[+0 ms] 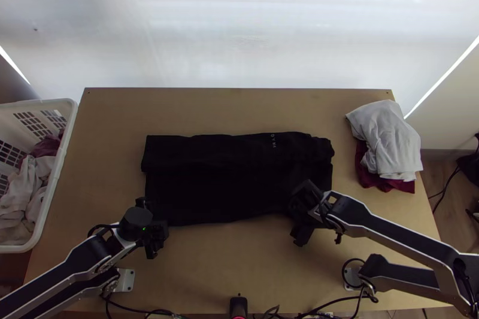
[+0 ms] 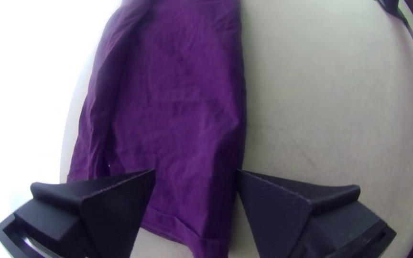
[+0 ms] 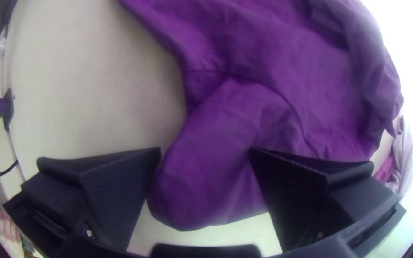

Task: Fold the t-shirt

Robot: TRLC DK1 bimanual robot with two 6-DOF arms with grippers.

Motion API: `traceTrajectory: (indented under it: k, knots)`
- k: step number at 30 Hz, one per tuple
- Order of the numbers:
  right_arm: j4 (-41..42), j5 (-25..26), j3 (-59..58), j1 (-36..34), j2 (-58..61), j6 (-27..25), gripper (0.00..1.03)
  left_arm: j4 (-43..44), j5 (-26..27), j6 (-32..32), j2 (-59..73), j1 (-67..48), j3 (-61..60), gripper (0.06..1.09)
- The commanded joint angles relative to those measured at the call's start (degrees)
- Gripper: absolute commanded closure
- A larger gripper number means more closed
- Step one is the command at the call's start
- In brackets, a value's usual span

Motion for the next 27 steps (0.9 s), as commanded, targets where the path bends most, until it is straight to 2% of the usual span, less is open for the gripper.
traceTrajectory:
  k: [1,3,8,11,12,13,19,22,27]
  knots:
    - [2.05,0.05,-0.45,-0.62,0.96,-0.23,0.29,-0.01,0.73,0.25,0.28,-0.02,-1.47,0.39]
    - [2.49,0.05,-0.54,-0.79,0.96,-0.93,0.38,0.51,0.99,0.42,0.37,0.16,-1.82,0.51]
    - [3.46,0.05,-0.54,-2.20,-0.09,-3.13,0.68,0.86,0.99,0.51,0.20,0.69,-1.73,0.87]
    - [3.63,-0.04,-0.63,-3.25,-0.89,-4.80,0.89,1.65,1.34,0.86,0.37,2.01,-1.82,1.01]
    - [3.63,-0.04,-0.72,-3.25,-1.15,-5.32,0.97,1.92,1.52,0.86,0.46,2.44,-1.82,1.04]
    - [3.63,-0.04,-0.89,-3.25,-1.59,-5.59,1.00,2.01,1.96,0.86,0.63,2.88,-1.82,1.05]
    - [3.28,-0.22,-0.72,-3.25,-6.33,-5.15,1.00,-0.01,3.45,-1.16,1.60,5.52,0.73,1.05]
    - [1.00,-0.30,0.43,-3.34,-8.80,-4.62,1.00,-3.79,4.16,-3.62,2.22,7.10,4.69,1.05]
    - [-3.49,-1.89,2.71,-5.01,-11.87,-4.27,1.00,-7.13,6.09,-4.06,2.74,12.20,10.22,1.05]
